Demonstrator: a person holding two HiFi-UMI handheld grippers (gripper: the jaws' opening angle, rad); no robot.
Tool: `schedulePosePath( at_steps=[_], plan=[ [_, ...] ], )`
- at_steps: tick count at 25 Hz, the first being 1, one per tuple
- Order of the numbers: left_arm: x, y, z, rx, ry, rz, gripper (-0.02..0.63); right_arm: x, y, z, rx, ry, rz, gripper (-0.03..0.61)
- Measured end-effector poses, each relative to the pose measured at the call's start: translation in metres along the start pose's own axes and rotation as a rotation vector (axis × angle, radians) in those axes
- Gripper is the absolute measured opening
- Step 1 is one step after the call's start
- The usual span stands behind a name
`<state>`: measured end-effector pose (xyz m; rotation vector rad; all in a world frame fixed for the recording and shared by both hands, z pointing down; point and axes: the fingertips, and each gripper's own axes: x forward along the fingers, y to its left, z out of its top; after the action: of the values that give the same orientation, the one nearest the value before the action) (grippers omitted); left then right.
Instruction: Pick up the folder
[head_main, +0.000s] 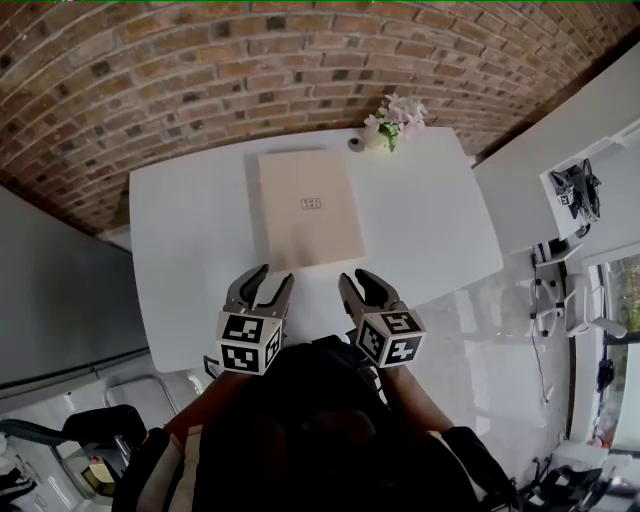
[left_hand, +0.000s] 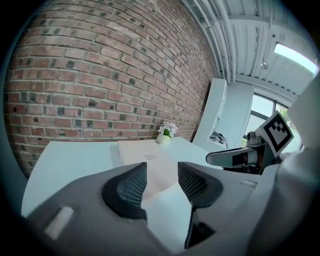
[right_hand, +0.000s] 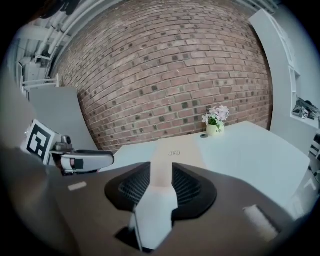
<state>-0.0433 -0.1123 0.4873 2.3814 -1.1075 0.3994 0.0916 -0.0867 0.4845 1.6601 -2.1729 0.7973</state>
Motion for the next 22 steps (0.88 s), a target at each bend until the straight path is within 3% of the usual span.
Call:
schedulePosePath(
  at_steps=[10, 22],
  plan=[
    [0.044, 0.019, -0.012, -0.144, 0.080, 0.114, 0.283, 0.054, -0.052, 0.005, -0.012, 0.145, 0.108, 0.219],
    [0.101, 0.055, -0.053, -0.241, 0.215, 0.183, 0.352, 0.115, -0.108, -0.014, 0.015, 0.295, 0.132, 0.293]
  ],
)
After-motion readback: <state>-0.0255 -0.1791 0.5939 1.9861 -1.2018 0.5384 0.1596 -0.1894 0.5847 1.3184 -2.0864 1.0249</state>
